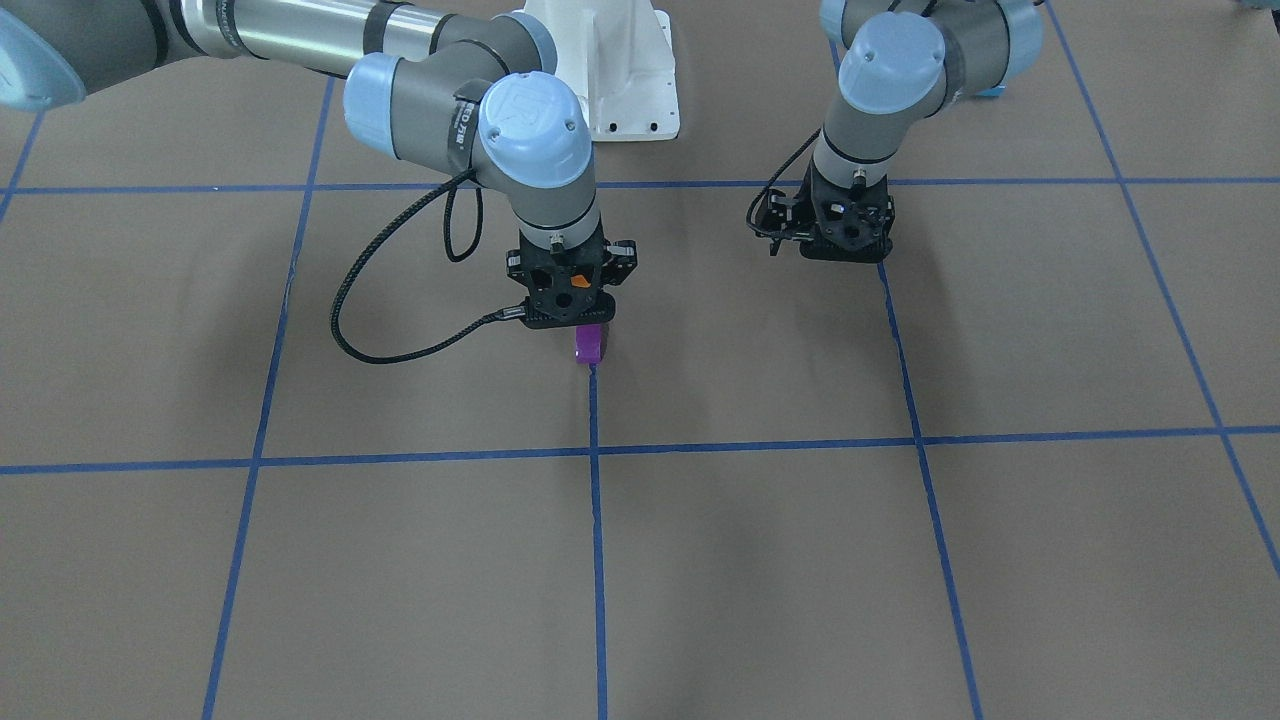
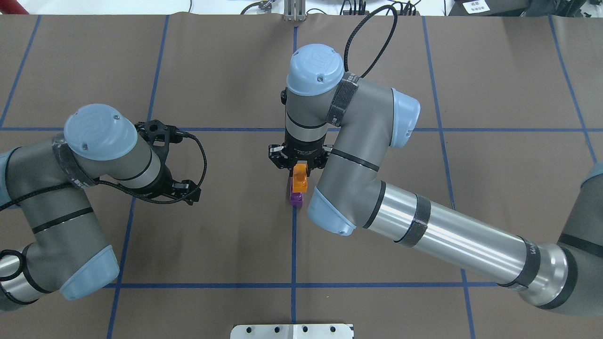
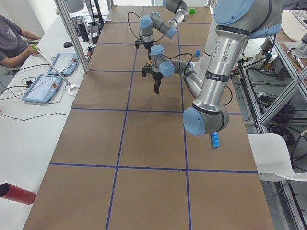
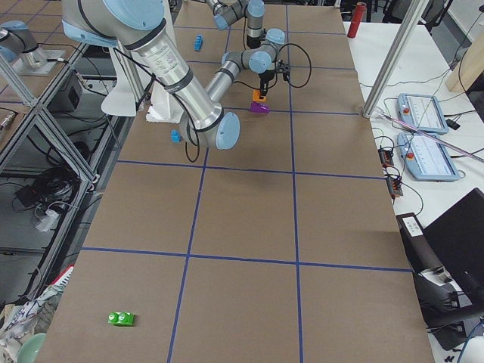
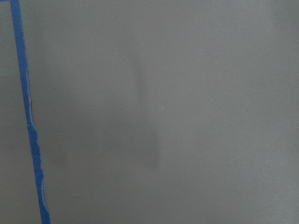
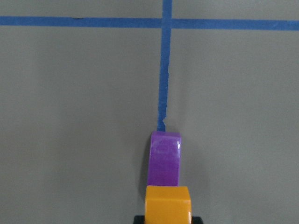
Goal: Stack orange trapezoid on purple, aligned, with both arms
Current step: 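Lower the orange block onto the purple block with the right gripper, aligning it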
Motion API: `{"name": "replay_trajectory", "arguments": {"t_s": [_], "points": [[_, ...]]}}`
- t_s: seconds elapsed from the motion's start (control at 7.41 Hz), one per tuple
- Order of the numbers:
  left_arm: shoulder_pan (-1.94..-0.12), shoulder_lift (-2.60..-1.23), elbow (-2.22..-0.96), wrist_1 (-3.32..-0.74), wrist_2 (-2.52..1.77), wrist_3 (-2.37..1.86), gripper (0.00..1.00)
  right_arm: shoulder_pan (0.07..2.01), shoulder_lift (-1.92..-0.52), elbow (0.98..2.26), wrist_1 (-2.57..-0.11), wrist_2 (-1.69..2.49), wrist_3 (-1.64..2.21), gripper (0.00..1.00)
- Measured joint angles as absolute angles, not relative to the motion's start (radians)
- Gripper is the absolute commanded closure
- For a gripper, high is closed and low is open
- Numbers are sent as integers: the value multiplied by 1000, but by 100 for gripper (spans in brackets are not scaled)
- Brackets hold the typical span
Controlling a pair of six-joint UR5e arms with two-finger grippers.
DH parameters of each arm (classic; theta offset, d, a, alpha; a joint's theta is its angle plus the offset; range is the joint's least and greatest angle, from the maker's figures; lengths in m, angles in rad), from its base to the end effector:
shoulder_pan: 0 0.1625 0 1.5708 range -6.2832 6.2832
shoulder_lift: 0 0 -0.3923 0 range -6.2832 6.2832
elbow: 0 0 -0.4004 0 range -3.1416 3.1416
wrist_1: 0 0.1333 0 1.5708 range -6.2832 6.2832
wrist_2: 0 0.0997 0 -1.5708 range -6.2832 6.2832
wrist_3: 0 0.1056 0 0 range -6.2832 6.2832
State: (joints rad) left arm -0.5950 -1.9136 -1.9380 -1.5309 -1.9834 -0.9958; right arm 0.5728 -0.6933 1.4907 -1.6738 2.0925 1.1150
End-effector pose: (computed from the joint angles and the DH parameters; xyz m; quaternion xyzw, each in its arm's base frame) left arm 0.4242 -0.3969 0.2849 0.0164 0.3751 0.0581 0.9250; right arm -0.5585 -0.4562 0.1333 -0.0494 -0.4055 -0.0345 0.9121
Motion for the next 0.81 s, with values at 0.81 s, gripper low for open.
{"name": "replay_trajectory", "arguments": {"t_s": [0.81], "points": [[-592,-1913,-1936,-1531,-1985,-997,0,537,-686,1474,-1687,2040,1114,100]]}}
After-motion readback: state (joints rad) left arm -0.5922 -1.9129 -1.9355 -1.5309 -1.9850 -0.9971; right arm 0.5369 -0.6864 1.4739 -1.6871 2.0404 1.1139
